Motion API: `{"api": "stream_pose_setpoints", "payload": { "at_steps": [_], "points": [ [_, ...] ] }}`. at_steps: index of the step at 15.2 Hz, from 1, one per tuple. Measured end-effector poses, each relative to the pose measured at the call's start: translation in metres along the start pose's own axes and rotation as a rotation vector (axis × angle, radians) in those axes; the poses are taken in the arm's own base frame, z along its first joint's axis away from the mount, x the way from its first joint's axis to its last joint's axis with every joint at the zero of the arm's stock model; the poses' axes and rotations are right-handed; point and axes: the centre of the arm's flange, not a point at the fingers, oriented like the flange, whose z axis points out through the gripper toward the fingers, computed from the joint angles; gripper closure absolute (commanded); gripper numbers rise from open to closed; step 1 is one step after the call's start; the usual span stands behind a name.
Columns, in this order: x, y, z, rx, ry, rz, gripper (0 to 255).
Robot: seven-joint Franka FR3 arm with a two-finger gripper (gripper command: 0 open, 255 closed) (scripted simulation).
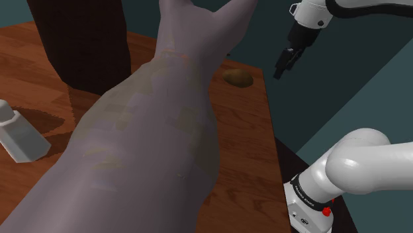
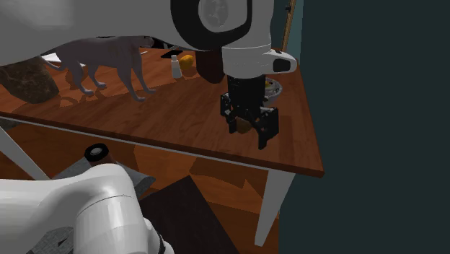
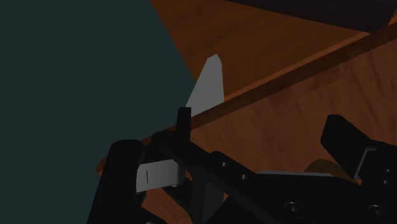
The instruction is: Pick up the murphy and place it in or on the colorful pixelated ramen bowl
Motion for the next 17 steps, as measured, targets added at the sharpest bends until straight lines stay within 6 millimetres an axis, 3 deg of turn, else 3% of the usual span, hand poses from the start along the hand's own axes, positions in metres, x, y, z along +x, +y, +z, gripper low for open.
{"api": "stream_pose_setpoints", "payload": {
  "at_steps": [3,11,17],
  "points": [
    [0.013,-0.007,0.0,0.021,0.002,0.001,0],
    [0.08,-0.061,0.0,0.153,0.014,0.01,0],
    [0.087,-0.07,0.027,0.17,0.015,0.012,0]
  ]
}}
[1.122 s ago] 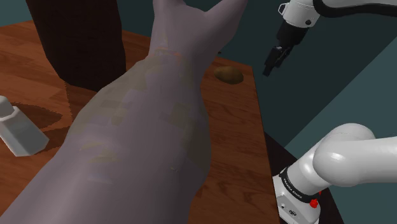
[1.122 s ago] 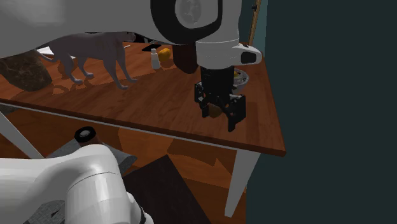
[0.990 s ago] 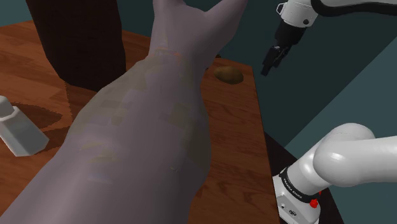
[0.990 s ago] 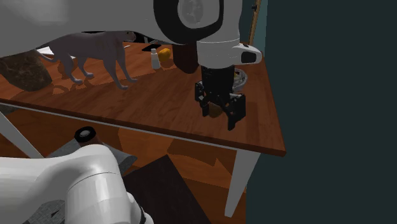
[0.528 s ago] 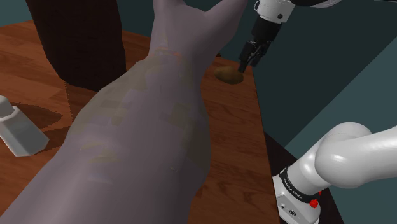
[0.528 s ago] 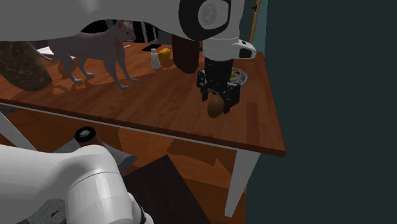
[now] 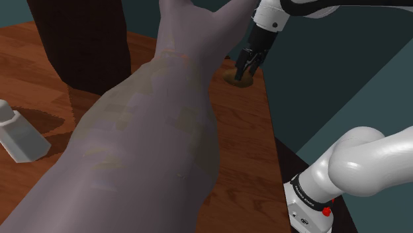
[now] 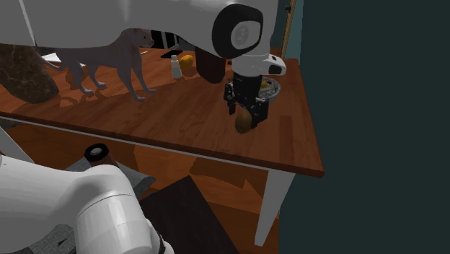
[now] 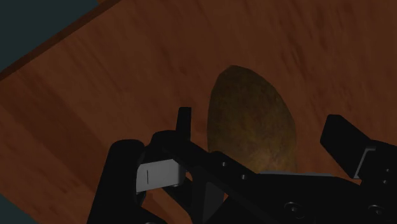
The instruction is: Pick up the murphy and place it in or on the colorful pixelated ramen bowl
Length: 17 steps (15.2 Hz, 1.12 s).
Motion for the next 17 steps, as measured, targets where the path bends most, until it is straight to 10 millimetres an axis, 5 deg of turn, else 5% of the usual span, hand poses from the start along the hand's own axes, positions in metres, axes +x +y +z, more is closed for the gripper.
{"api": "stream_pose_setpoints", "payload": {
  "at_steps": [8,9,17],
  "points": [
    [0.0008,-0.0005,0.0138,0.0,0.0,0.0,0],
    [0.0008,-0.0005,0.0138,0.0,0.0,0.0,255],
    [0.0007,-0.0008,0.0135,0.0,0.001,0.0,255]
  ]
}}
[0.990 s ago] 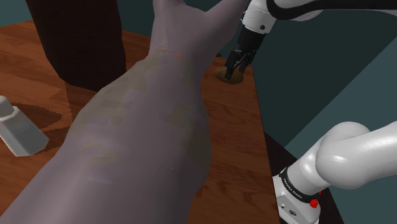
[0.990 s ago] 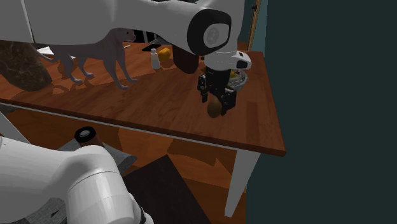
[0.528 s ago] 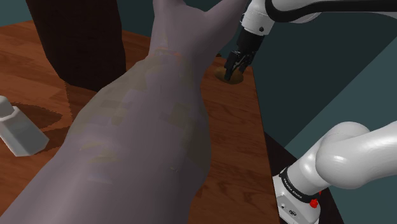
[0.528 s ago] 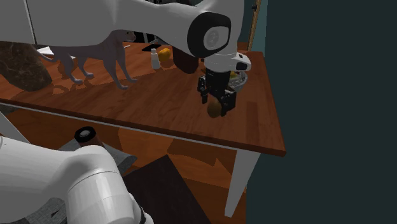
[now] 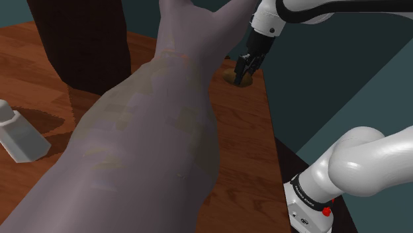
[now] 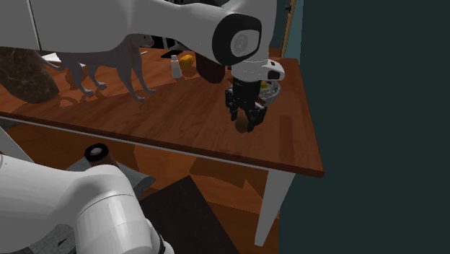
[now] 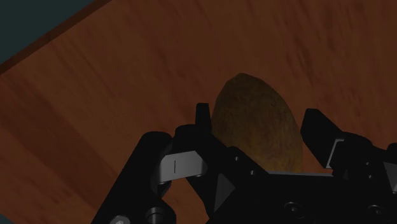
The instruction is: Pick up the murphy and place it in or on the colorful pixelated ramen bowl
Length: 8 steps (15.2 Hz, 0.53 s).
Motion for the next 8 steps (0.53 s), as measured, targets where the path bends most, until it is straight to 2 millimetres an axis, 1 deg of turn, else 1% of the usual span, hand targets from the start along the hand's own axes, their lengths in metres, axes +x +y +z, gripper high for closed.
{"api": "stream_pose_setpoints", "payload": {
  "at_steps": [3,8],
  "points": [
    [0.0,0.0,-0.002,0.0,0.0,0.0,255],
    [0.001,-0.001,-0.027,0.0,0.0,0.0,255]
  ]
}}
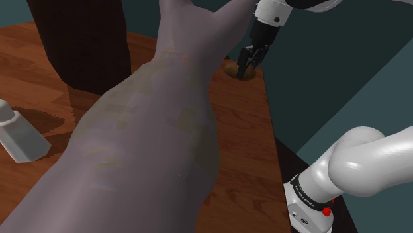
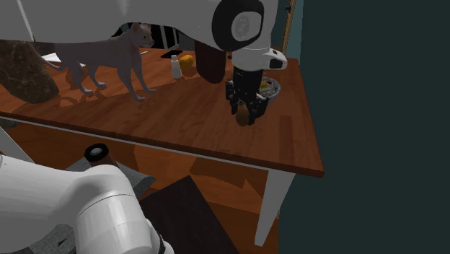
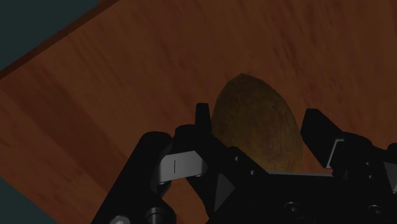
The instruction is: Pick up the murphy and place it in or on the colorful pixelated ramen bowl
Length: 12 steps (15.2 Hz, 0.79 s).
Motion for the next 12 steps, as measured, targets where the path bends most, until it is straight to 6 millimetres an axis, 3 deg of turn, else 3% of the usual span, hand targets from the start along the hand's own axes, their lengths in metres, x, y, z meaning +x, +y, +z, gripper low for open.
{"api": "stream_pose_setpoints", "payload": {
  "at_steps": [12],
  "points": [
    [0.0,-0.004,-0.061,0.0,0.0,0.0,255]
  ]
}}
